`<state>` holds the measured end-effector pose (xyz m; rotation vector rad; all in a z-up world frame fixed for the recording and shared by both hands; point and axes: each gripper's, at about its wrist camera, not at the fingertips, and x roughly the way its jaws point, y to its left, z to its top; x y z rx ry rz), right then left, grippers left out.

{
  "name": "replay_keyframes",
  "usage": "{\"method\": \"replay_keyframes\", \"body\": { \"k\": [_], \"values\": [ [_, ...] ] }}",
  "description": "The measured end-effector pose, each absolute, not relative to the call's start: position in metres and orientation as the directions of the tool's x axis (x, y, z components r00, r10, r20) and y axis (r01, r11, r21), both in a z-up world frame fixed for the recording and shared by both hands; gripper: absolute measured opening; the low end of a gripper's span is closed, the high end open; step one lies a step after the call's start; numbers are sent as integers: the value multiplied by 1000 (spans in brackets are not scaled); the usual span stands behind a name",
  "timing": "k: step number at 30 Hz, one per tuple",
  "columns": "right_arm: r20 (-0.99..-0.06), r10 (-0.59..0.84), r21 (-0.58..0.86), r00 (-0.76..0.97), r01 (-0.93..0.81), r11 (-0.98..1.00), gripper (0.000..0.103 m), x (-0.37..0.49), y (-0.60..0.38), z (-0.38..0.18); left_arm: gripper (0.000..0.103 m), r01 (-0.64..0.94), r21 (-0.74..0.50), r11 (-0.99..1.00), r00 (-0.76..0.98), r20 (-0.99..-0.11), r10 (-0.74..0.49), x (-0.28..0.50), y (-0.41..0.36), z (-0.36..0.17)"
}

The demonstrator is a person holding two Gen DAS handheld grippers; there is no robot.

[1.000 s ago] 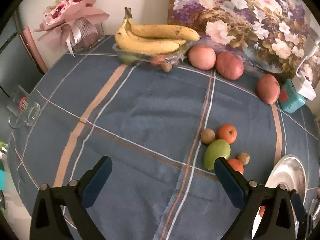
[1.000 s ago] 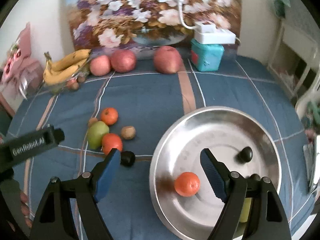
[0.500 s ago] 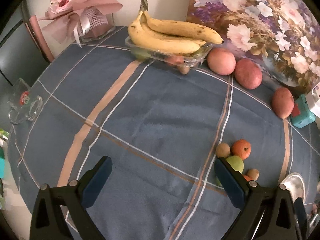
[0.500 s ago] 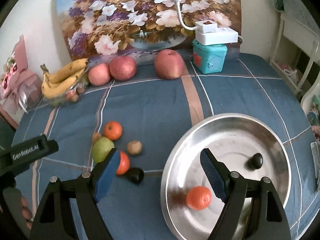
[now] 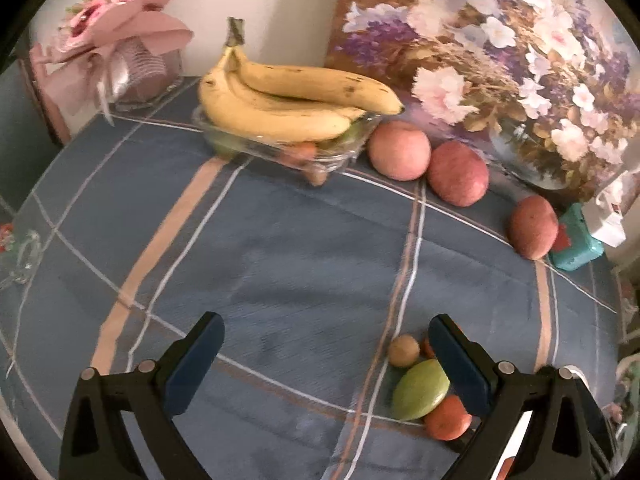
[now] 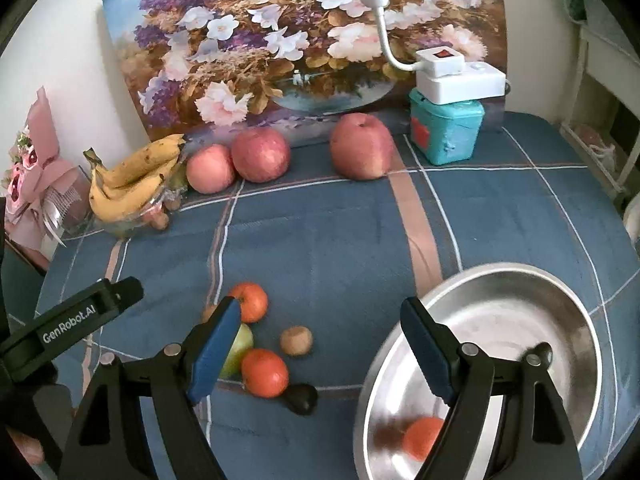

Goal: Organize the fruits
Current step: 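Move both open tools away from the plate toward the fruit pile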

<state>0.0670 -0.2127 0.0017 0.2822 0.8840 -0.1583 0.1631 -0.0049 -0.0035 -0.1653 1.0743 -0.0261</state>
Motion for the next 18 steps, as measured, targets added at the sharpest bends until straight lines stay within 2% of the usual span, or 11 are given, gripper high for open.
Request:
{"method": "replay_keyframes", "body": {
  "k": [4, 14, 18],
  "values": [
    [-777, 17, 209, 629, 233, 950, 82, 80, -214, -2, 103, -25, -160, 987, 465, -875, -130, 169, -9, -9],
    [-841, 40, 210, 539, 257, 943, 82, 93, -214, -33, 102, -26, -257, 966, 368, -901, -230, 170, -17, -30],
    [-854, 34, 196, 518, 261, 945, 82, 89, -214, -35, 97, -13, -285, 959, 331, -906, -264, 167, -24, -32]
  ]
}}
